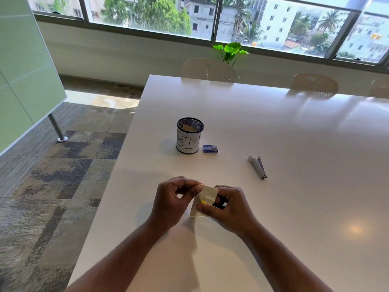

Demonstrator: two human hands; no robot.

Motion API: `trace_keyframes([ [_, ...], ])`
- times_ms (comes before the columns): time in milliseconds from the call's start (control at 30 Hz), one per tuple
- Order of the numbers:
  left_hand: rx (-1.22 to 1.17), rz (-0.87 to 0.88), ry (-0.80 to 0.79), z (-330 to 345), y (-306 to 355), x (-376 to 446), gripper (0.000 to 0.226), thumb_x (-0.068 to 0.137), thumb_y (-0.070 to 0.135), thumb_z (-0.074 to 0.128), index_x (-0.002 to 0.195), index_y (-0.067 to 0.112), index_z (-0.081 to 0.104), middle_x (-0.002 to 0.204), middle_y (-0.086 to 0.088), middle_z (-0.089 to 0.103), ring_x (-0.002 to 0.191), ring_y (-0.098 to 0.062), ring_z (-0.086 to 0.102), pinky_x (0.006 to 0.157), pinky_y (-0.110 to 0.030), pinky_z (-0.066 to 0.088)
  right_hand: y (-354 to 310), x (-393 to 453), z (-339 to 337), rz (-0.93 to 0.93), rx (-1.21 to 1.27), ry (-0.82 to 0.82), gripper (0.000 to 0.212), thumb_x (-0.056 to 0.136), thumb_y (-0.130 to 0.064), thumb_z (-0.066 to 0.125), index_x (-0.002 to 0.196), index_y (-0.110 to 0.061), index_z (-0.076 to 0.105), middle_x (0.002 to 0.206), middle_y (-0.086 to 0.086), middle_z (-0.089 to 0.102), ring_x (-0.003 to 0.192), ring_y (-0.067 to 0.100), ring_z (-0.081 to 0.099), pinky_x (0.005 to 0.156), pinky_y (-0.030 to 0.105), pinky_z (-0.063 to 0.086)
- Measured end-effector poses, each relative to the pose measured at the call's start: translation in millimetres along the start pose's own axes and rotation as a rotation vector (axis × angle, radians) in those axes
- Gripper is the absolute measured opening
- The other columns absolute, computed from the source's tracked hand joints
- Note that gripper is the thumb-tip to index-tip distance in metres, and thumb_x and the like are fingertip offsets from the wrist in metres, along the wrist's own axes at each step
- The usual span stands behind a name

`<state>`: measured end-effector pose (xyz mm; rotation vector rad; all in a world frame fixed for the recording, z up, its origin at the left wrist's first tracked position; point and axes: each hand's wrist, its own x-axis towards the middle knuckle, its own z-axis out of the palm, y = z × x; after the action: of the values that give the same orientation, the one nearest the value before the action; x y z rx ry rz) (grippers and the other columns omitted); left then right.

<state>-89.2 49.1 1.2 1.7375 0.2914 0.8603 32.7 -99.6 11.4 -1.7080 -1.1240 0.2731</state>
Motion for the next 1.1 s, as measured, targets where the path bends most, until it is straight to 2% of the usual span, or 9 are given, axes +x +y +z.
trace_keyframes([
  [233,0.007,-0.033,0.017,-5,0,2,0.009,0.087,0.027,0.076,0.092,0.021,0.082,0.084,0.008,0.079,0.079,-0.015,0.075,0.072,-0.032,0.061,4,0,0,-0.006,0.055,-0.053,0.058,0.07,-0.054,0.092,0.076,-0.002,0.067,0.073,0.017,0.054,0.061,0.031,0.043,0.053,0.043,0.038],
  [333,-0.03,-0.074,0.042,-4,1,2,0.007,0.087,0.026,0.077,0.09,0.021,0.081,0.082,0.003,0.079,0.071,-0.015,0.075,0.067,-0.033,0.062,6,0,-1,-0.004,0.098,-0.036,0.06,0.07,-0.052,0.091,0.073,0.001,0.063,0.072,0.015,0.051,0.062,0.014,0.041,0.054,0.028,0.036],
  [467,-0.081,-0.102,0.071,-5,2,1,0.007,0.09,0.018,0.078,0.089,0.025,0.079,0.081,0.001,0.08,0.068,-0.019,0.078,0.062,-0.029,0.062,9,2,-3,0.006,0.166,-0.012,0.046,0.072,-0.051,0.091,0.081,-0.01,0.073,0.068,0.002,0.053,0.065,0.013,0.042,0.058,0.029,0.035],
  [567,-0.107,-0.13,0.078,-4,3,1,0.016,0.092,0.013,0.077,0.087,0.028,0.078,0.079,-0.002,0.08,0.067,-0.023,0.078,0.06,-0.033,0.063,9,3,-4,0.032,0.212,0.018,0.05,0.071,-0.054,0.09,0.091,-0.01,0.078,0.073,0.015,0.06,0.067,0.018,0.047,0.061,0.036,0.038],
  [667,-0.124,-0.154,0.094,-4,2,2,0.012,0.093,0.014,0.072,0.089,0.025,0.074,0.077,-0.003,0.078,0.065,-0.023,0.076,0.057,-0.035,0.062,8,4,-5,0.084,0.236,0.045,0.048,0.07,-0.054,0.091,0.095,-0.015,0.08,0.075,0.006,0.066,0.069,0.015,0.053,0.064,0.037,0.043],
  [800,-0.085,-0.197,0.131,-3,-2,4,0.01,0.098,0.013,0.069,0.09,0.019,0.07,0.073,0.002,0.074,0.063,-0.017,0.072,0.055,-0.032,0.059,5,7,-13,0.214,0.297,0.19,0.034,0.067,-0.045,0.091,0.093,-0.024,0.082,0.082,0.0,0.077,0.073,0.01,0.066,0.069,0.033,0.053],
  [933,-0.067,-0.251,0.182,-4,-4,7,0.012,0.099,0.009,0.067,0.09,0.017,0.069,0.072,0.003,0.076,0.064,-0.018,0.075,0.056,-0.031,0.061,7,14,-29,0.3,0.302,0.328,0.021,0.073,-0.036,0.083,0.091,-0.025,0.08,0.086,0.013,0.078,0.074,0.018,0.067,0.063,0.028,0.06],
  [1033,-0.068,-0.274,0.214,-4,-4,8,0.012,0.099,0.009,0.068,0.089,0.017,0.069,0.072,0.001,0.077,0.065,-0.017,0.076,0.057,-0.028,0.062,15,23,-45,0.307,0.203,0.389,0.026,0.079,-0.039,0.082,0.092,-0.017,0.079,0.078,0.021,0.074,0.065,0.022,0.062,0.061,0.031,0.057],
  [1100,-0.065,-0.281,0.226,-4,-4,9,0.011,0.098,0.01,0.068,0.09,0.017,0.07,0.073,0.001,0.077,0.066,-0.015,0.076,0.058,-0.026,0.061,24,34,-54,0.328,0.009,0.45,0.031,0.081,-0.045,0.085,0.074,-0.016,0.076,0.063,0.013,0.069,0.056,0.014,0.057,0.06,0.031,0.048],
])
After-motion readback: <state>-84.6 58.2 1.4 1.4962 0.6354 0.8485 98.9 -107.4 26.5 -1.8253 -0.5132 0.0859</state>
